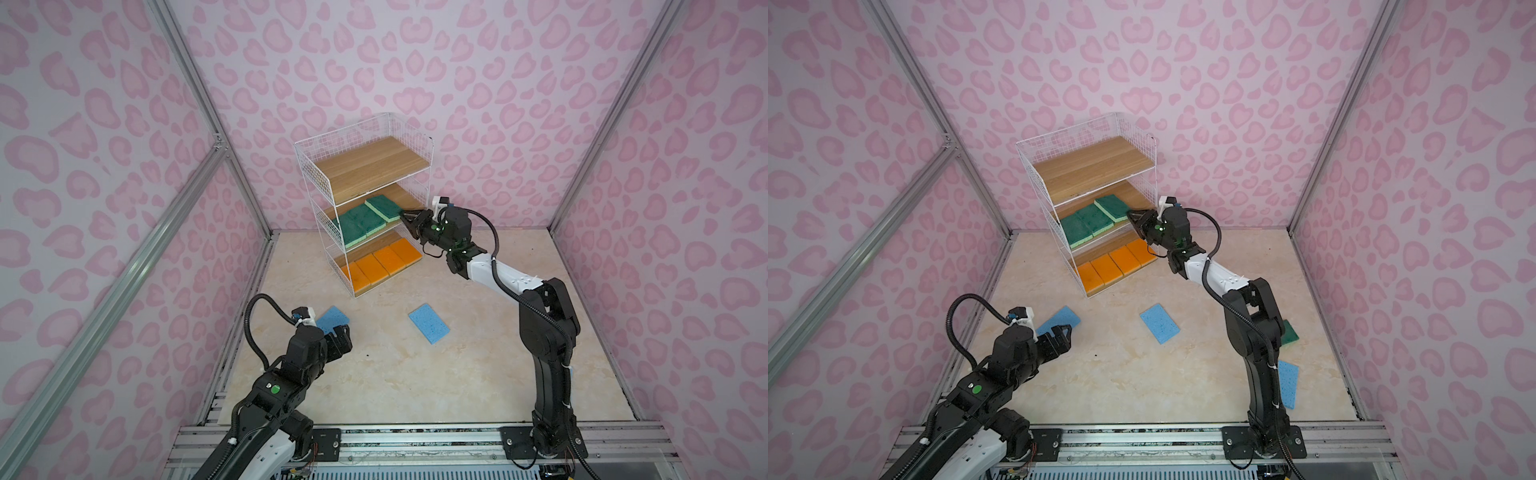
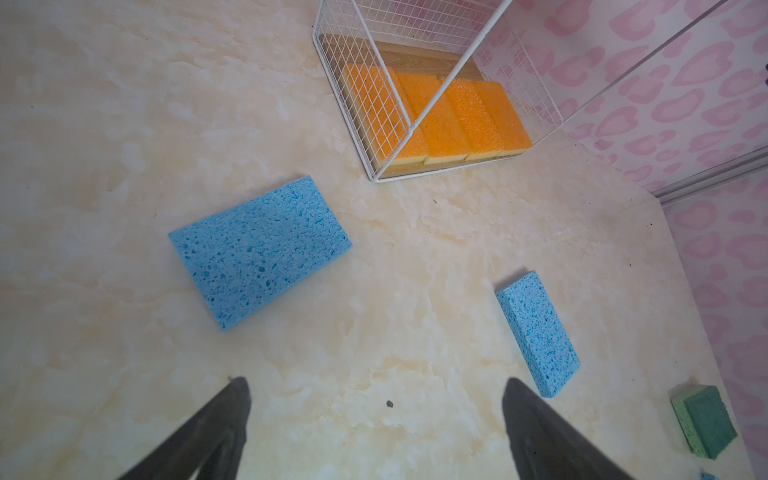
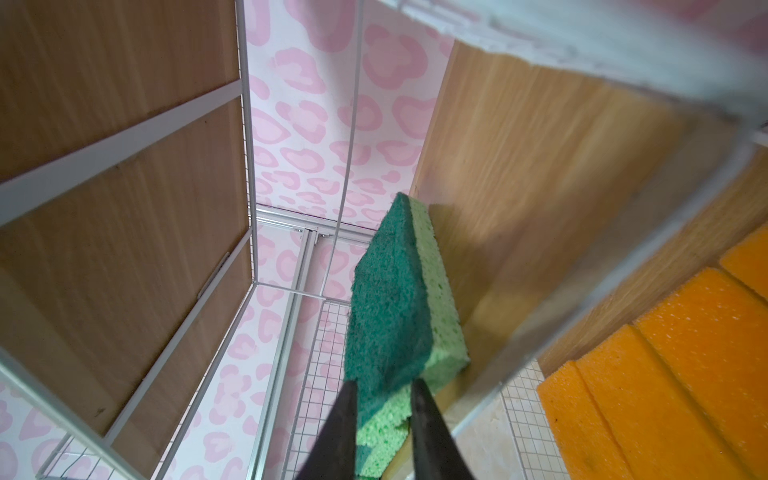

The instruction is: Place and organize the cleaning sponges onto the shelf

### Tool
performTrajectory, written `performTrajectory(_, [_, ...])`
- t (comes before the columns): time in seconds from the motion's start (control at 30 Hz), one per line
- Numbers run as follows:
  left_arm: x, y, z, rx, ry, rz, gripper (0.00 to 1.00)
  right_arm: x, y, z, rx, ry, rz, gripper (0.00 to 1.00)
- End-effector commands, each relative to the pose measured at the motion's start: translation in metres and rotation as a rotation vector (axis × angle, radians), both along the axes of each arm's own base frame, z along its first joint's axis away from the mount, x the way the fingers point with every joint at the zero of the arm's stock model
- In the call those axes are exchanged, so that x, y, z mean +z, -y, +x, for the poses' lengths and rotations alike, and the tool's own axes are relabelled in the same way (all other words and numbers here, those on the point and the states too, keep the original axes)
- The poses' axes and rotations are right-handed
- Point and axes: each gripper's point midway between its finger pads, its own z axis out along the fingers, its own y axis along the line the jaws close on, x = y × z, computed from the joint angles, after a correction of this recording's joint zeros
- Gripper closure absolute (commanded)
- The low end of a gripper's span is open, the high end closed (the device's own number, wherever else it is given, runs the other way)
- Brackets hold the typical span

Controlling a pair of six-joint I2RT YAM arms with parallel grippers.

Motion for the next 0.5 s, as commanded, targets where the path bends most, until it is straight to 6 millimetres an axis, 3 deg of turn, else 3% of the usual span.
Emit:
performTrajectory(0.0, [0.001, -0.002, 0.001, 0.003, 0.005, 0.012, 0.04, 0.010, -0.001, -0.004, 0.004, 0.040, -0.001, 0.59])
performTrajectory(0.47, [0.002, -0.001, 0.001, 0.000, 0.006, 0.012, 0.04, 0.006, -0.017, -0.018, 0.039, 0.028, 0.037, 0.48])
